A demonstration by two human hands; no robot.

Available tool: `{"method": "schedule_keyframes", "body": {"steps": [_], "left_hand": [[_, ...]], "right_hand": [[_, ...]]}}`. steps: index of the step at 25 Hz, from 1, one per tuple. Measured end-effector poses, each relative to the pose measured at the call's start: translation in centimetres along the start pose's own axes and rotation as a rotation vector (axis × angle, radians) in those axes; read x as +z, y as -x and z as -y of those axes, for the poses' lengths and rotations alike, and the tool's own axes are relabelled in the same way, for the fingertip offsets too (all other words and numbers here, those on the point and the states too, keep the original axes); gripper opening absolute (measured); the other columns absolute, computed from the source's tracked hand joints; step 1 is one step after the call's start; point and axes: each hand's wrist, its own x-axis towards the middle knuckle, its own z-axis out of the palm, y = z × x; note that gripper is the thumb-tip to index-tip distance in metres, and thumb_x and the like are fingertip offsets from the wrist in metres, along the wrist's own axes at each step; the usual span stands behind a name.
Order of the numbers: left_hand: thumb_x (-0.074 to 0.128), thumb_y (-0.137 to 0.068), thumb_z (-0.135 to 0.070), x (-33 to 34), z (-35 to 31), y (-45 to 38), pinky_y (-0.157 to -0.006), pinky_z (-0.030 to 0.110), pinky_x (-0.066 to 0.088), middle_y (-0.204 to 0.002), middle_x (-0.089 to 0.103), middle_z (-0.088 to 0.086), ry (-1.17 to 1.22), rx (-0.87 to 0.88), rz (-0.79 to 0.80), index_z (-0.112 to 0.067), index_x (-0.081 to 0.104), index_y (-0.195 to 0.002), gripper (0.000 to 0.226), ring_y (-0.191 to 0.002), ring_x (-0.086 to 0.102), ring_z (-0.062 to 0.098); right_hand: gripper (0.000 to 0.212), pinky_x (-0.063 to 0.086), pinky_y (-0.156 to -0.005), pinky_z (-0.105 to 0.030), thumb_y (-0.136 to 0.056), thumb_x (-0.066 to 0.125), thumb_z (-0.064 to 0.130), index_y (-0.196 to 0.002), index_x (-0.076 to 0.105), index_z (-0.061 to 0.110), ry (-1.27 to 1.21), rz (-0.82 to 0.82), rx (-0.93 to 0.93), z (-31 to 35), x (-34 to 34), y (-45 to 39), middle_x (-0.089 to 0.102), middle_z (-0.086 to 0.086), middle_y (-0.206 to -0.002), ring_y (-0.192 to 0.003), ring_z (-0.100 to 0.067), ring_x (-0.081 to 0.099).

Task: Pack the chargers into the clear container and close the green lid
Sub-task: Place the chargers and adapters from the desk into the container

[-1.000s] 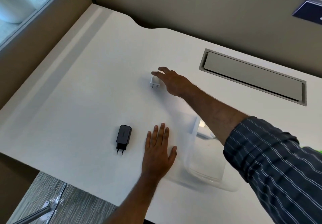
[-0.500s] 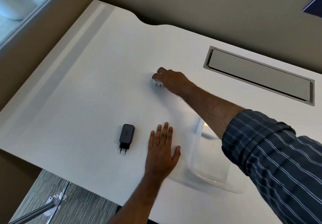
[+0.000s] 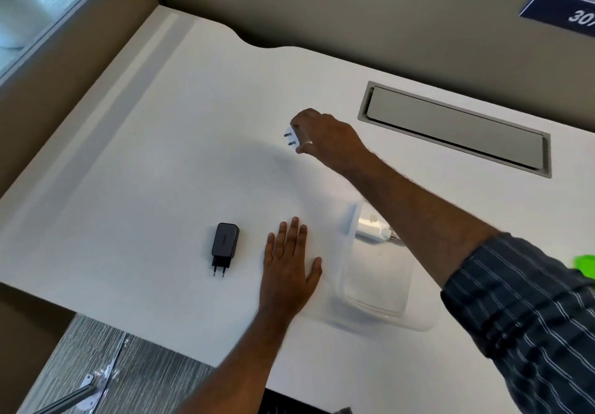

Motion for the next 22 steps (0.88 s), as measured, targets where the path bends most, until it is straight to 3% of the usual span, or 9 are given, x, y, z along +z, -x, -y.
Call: {"method": "schedule_keyframes", "body": {"steps": [6,9,13,17,22], "left_hand": [[0.036,-0.102,-0.054,-0.4,-0.1,0.1,-0.13,0.047,0.01,-0.173,0.008,0.002,-0.014,0.009,0.008,-0.019,0.015,-0.163,0.074,-0.16,0.002,0.022],[0.034,-0.101,-0.054,-0.6,-0.1,0.2,-0.13,0.047,0.01,-0.173,0.009,0.002,-0.025,0.009,0.012,-0.02,0.015,-0.163,0.073,-0.16,0.003,0.022],[0.034,-0.101,-0.053,-0.8,-0.3,0.3,-0.13,0.047,0.011,-0.173,0.007,0.0,-0.036,0.01,0.01,-0.021,0.013,-0.163,0.074,-0.16,0.003,0.021],[0.037,-0.099,-0.052,-1.0,-0.6,0.4,-0.13,0.047,0.011,-0.173,0.012,0.001,-0.02,0.011,-0.002,-0.019,0.019,-0.162,0.073,-0.16,0.007,0.022],[0.034,-0.1,-0.053,-1.1,-0.7,0.5,-0.13,0.047,0.011,-0.173,0.013,0.002,-0.027,0.02,-0.007,-0.018,0.02,-0.162,0.072,-0.16,0.008,0.022]], "right_hand": [[0.046,0.05,-0.084,-0.037,-0.089,0.071,0.035,-0.13,0.055,0.021,-0.099,-0.256,0.053,-0.4,-3.0,8.4,0.061,0.003,-0.13,-0.107,-0.024,0.061],[0.048,0.053,-0.085,-0.037,-0.089,0.07,0.041,-0.13,0.054,0.022,-0.122,-0.304,0.118,-1.2,-3.1,12.6,0.061,0.004,-0.128,-0.105,-0.022,0.062],[0.047,0.054,-0.083,-0.038,-0.087,0.068,0.051,-0.126,0.054,0.03,-0.143,-0.29,0.24,-2.5,-3.1,17.9,0.062,0.01,-0.122,-0.1,-0.017,0.063],[0.042,0.052,-0.079,-0.035,-0.087,0.066,0.053,-0.119,0.058,0.026,-0.157,-0.21,0.344,-3.1,-2.4,22.2,0.063,0.007,-0.113,-0.092,-0.017,0.064],[0.04,0.053,-0.082,-0.039,-0.085,0.069,0.045,-0.114,0.063,0.017,-0.128,-0.096,0.409,-2.6,1.0,25.2,0.065,-0.004,-0.112,-0.1,-0.027,0.065]]}}
